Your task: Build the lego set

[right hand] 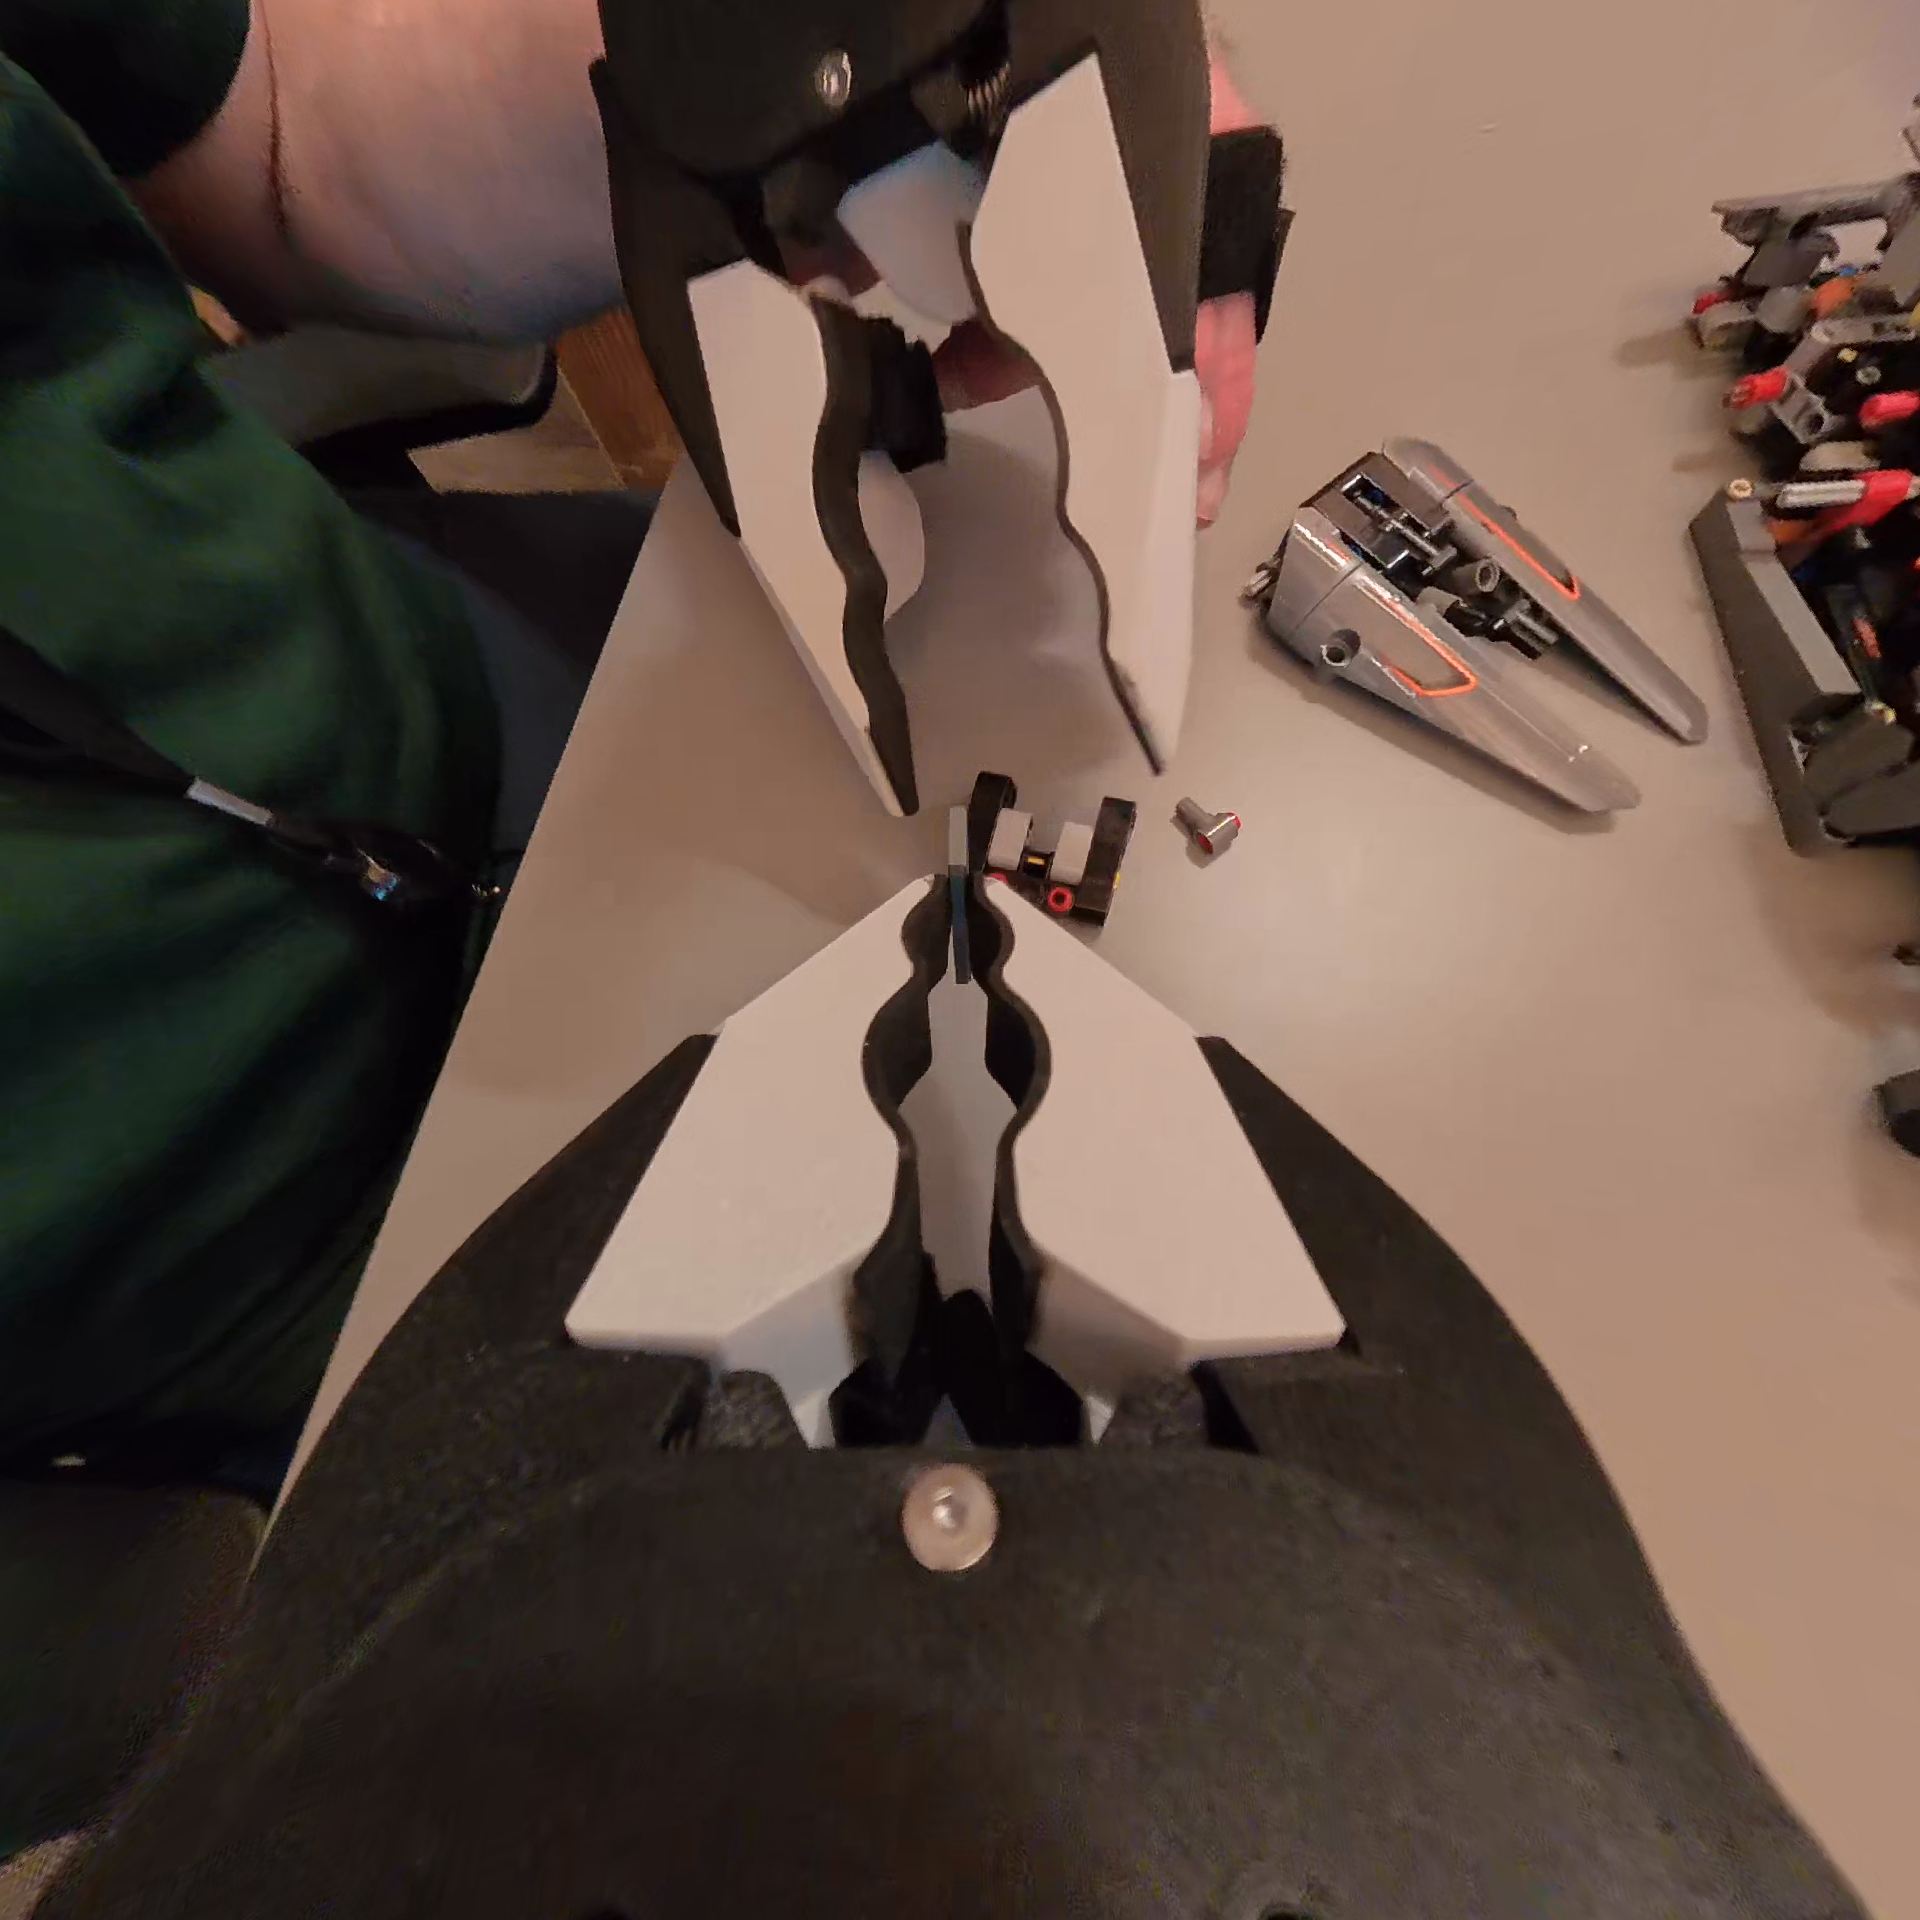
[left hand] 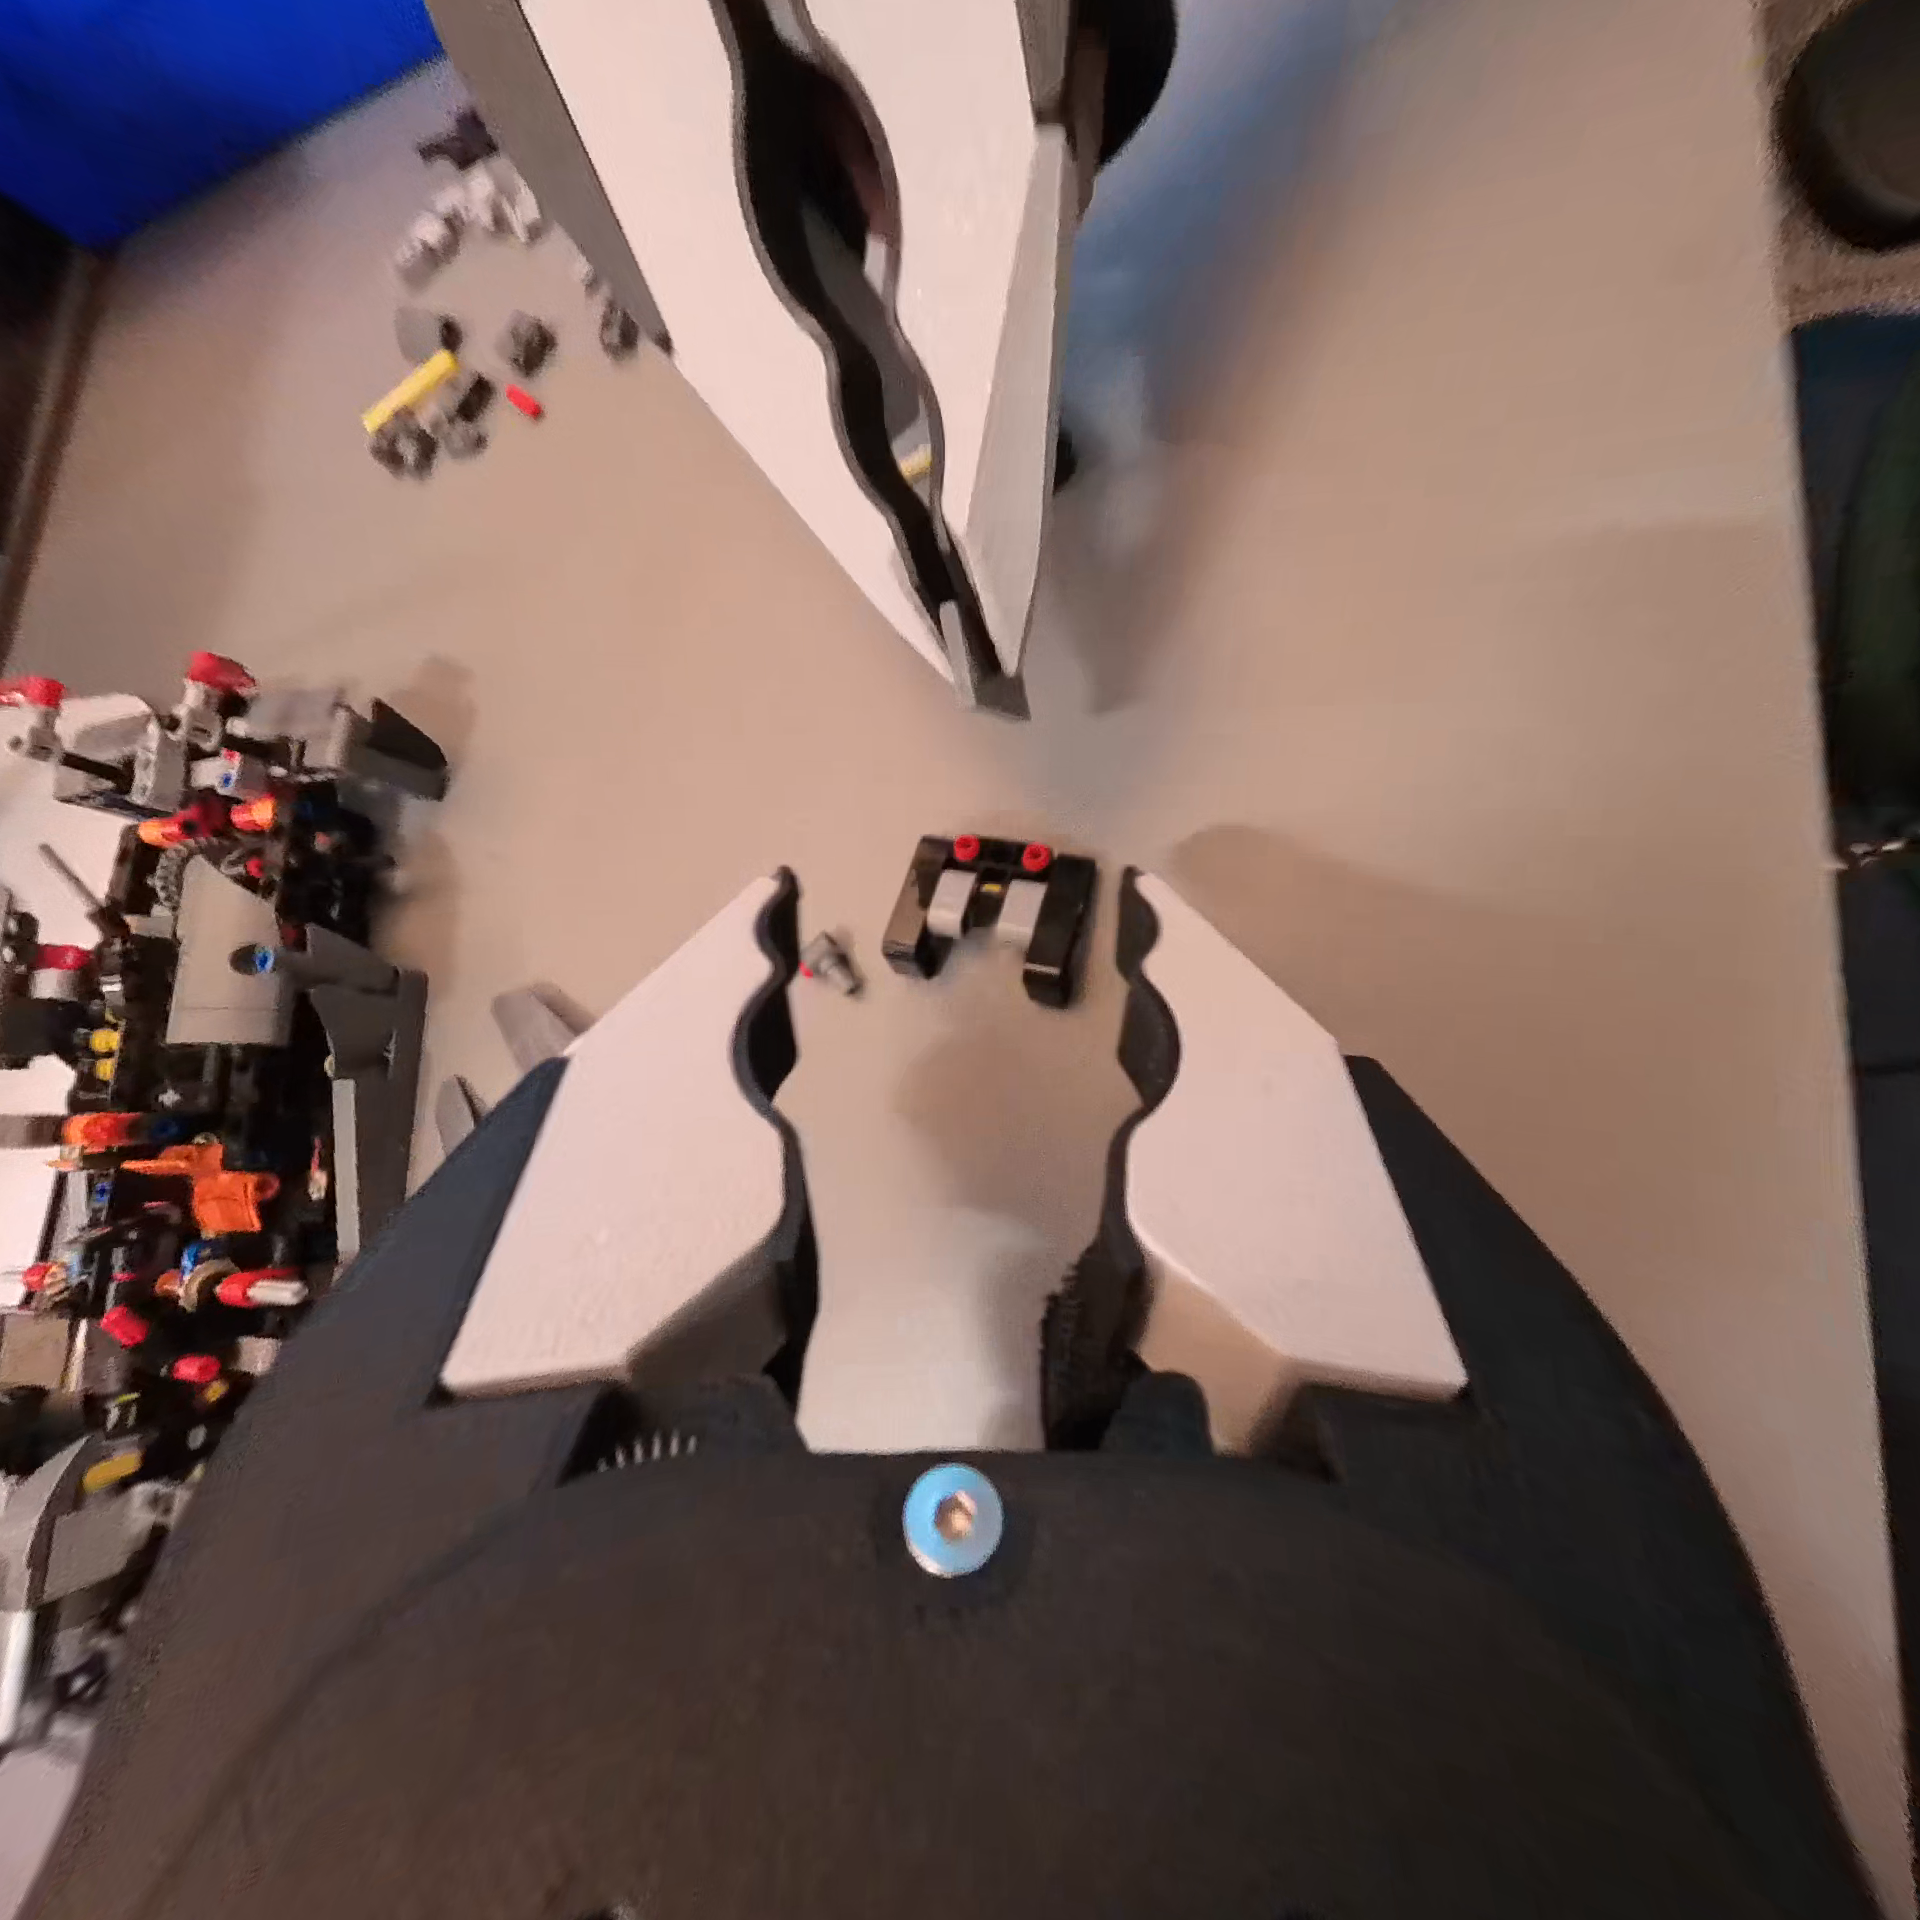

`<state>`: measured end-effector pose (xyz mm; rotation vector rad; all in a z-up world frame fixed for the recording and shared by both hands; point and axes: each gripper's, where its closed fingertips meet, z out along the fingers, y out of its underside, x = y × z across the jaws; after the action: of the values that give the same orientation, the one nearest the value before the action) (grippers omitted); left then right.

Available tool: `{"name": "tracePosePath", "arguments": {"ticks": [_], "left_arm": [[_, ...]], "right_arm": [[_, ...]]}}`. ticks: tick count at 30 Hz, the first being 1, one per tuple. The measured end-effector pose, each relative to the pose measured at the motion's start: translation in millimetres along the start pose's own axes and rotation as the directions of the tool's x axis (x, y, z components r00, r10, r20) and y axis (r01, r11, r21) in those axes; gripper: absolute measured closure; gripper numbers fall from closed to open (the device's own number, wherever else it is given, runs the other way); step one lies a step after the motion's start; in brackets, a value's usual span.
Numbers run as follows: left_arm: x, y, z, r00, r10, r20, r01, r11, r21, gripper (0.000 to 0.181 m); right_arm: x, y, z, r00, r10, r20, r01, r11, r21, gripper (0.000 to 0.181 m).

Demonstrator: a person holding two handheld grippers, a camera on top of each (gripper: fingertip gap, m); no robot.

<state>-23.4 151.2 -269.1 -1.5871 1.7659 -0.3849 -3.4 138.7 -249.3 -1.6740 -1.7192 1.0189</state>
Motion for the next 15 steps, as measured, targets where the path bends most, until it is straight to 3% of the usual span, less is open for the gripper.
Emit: {"name": "tracePosePath", "arguments": {"ticks": [3, 9, 13, 15], "left_arm": [[2.8, 10.1, 10.3, 0.999, 0.025, -0.04, -0.028, 0.997, -0.078, 0.111], [2.1, 10.2, 24.6, 0.998, 0.012, -0.061, -0.017, 0.997, -0.076, 0.147], [-1.9, 6.1, 27.4, 0.999, 0.038, -0.009, -0.038, 0.998, -0.051, 0.16], [5.7, 3.1, 27.7, 0.999, 0.013, -0.041, -0.015, 0.999, -0.038, 0.159]], "right_arm": [[5.1, 0.2, -1.2, 0.997, 0.074, -0.008, -0.074, 0.997, 0.009, 0.181], [0.9, 3.0, -4.1, 0.989, 0.15, -0.003, -0.15, 0.988, 0.045, 0.181], [4.2, 4.2, -5.7, 0.975, 0.224, -0.012, -0.222, 0.971, 0.086, 0.181], [6.8, 5.1, -6.2, 0.962, 0.274, -0.007, -0.272, 0.957, 0.102, 0.181]]}}
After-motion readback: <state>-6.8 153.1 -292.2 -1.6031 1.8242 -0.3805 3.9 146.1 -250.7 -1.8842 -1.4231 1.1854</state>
